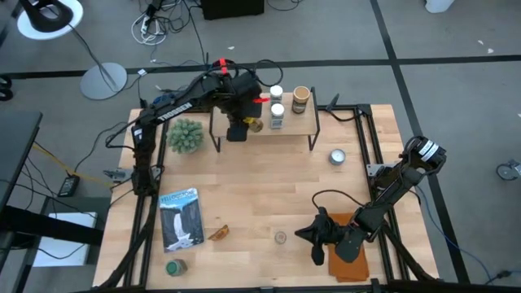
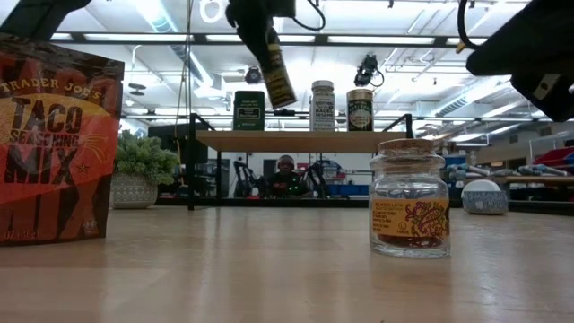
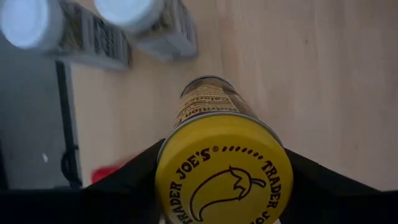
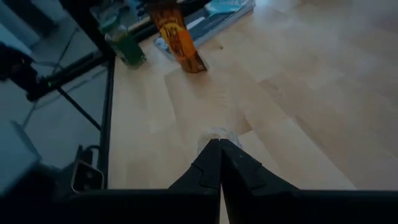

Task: Shelf spices
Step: Put the yellow seasoning bottle on the shelf

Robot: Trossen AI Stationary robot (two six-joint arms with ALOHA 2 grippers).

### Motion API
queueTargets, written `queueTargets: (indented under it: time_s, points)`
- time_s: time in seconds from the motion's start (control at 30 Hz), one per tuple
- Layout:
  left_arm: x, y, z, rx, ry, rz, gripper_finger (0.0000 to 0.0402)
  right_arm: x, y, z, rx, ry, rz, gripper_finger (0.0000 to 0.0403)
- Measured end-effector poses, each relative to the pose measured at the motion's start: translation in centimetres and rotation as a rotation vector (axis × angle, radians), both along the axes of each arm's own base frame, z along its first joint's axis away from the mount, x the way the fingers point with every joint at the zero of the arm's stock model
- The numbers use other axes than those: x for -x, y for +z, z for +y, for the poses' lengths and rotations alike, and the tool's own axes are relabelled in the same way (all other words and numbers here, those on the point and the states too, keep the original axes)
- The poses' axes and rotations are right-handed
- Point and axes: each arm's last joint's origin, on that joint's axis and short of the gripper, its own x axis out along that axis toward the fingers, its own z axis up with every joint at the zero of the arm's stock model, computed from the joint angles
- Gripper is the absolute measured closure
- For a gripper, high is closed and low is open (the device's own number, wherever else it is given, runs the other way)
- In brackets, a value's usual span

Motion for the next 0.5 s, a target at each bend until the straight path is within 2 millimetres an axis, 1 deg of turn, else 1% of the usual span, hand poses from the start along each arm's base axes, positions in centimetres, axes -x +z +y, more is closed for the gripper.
queueTargets:
  time_s: [0.17, 0.5]
  points:
    - [-0.6, 0.5, 1.2, -0.045, 0.003, -0.094, 0.0161, -0.1, 0.3, 0.1, -0.034, -0.017, -0.030, 0.0401]
    - [0.0, 0.5, 2.8, -0.072, 0.026, -0.095, 0.0161, -0.4, 0.9, 0.3, -0.086, -0.042, -0.098, 0.0400]
